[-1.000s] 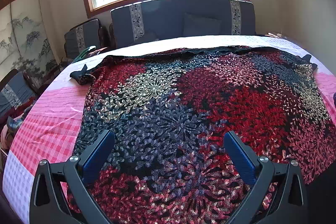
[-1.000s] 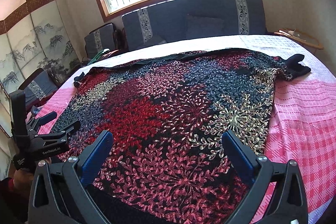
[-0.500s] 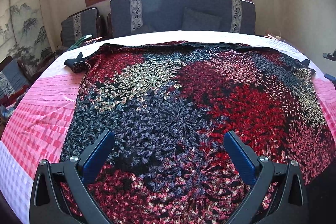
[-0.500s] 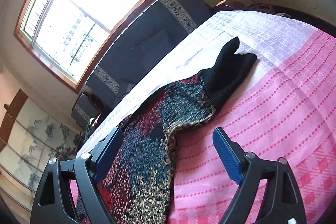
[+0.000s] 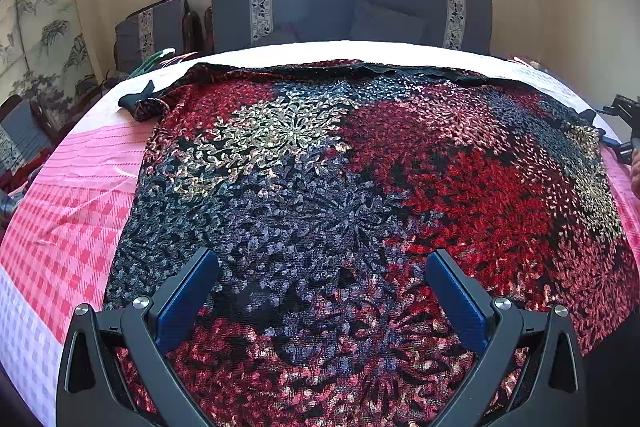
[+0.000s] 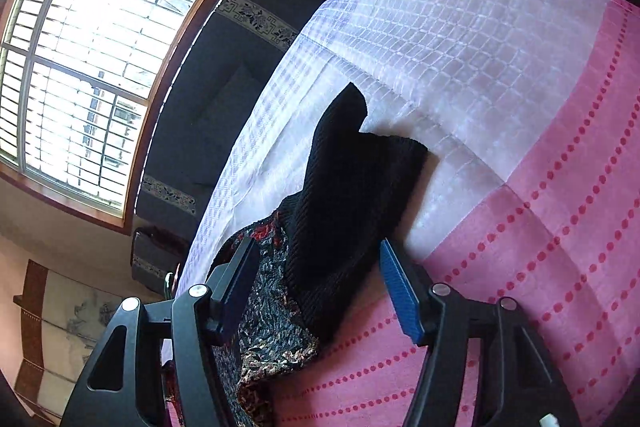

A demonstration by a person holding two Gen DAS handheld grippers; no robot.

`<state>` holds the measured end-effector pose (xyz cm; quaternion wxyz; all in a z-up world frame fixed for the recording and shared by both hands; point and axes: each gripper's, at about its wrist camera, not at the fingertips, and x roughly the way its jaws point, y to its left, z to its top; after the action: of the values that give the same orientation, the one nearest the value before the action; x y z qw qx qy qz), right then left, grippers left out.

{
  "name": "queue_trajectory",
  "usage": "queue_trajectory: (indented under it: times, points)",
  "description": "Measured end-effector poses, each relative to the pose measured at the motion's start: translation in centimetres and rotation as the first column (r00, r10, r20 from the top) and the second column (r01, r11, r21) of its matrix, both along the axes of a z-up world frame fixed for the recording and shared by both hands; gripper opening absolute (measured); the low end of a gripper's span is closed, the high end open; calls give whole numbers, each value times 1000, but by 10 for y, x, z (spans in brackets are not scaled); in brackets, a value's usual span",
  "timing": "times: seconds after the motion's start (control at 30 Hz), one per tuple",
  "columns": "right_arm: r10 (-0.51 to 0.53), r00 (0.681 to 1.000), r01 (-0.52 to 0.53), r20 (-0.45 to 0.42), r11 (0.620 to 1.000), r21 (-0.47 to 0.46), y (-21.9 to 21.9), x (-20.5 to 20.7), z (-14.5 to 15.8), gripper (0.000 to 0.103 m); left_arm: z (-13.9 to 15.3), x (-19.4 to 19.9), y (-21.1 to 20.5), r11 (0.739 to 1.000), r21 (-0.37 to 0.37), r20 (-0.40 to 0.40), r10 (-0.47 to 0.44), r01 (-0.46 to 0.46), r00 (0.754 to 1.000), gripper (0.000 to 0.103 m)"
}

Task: Fold small clothes
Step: 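Grasp the black cuff of the sleeve with the right gripper, then carry the sleeve with the right gripper across the top's body and release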

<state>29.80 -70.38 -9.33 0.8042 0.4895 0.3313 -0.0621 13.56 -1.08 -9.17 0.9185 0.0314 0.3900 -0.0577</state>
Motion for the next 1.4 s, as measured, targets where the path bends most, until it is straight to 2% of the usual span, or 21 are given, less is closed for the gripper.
queue_trajectory:
  times: [0.07,0.1,0.13,0.17,0.2,0.3,0.43,0.57,0.73,0.87,1.03,1.17,1.3,1.4]
  points:
    - [-18,1000,19,-9,1000,9,-6,6,-1,59,0,1,0,1000,-1,-2,3,-3,1000,103]
    - [-25,999,26,-29,1000,7,-7,9,-3,51,-1,1,1,1000,-3,-4,4,-4,1000,103]
    - [-30,997,30,-72,1000,-4,-10,12,-7,27,-1,1,1,1000,-5,-7,7,-7,1000,103]
    - [-34,994,34,-108,999,-2,-12,14,-12,13,-1,2,2,1000,-8,-8,10,-10,1000,103]
    - [-45,995,46,-94,999,14,-14,13,-13,7,-1,2,3,1000,-14,-10,11,-11,1000,103]
    - [-44,996,41,-72,998,-46,-8,13,3,7,-2,3,8,999,-39,-15,15,-16,1000,103]
    - [-13,998,17,67,999,-46,19,10,44,7,-2,4,13,997,-75,-25,22,-24,999,103]
    - [97,983,-87,158,994,-68,73,29,87,7,-2,4,18,993,-109,-21,36,-38,999,103]
    - [250,943,-241,220,968,-69,163,48,111,7,-2,4,29,983,-176,-29,53,-57,998,103]
    - [378,901,-369,212,926,-83,241,57,98,7,-4,5,39,968,-241,-49,65,-75,997,103]
    - [488,862,-484,139,873,-64,314,62,52,7,-5,5,46,955,-285,-51,73,-84,996,103]
    - [527,846,-524,87,850,-55,344,60,21,7,-5,5,47,952,-295,-51,69,-81,996,103]
    - [546,835,-545,74,838,-30,354,63,7,8,-5,5,47,950,-301,-53,67,-80,996,103]
    - [568,819,-572,80,820,27,358,67,-2,11,-5,5,48,949,-303,-52,70,-82,996,103]
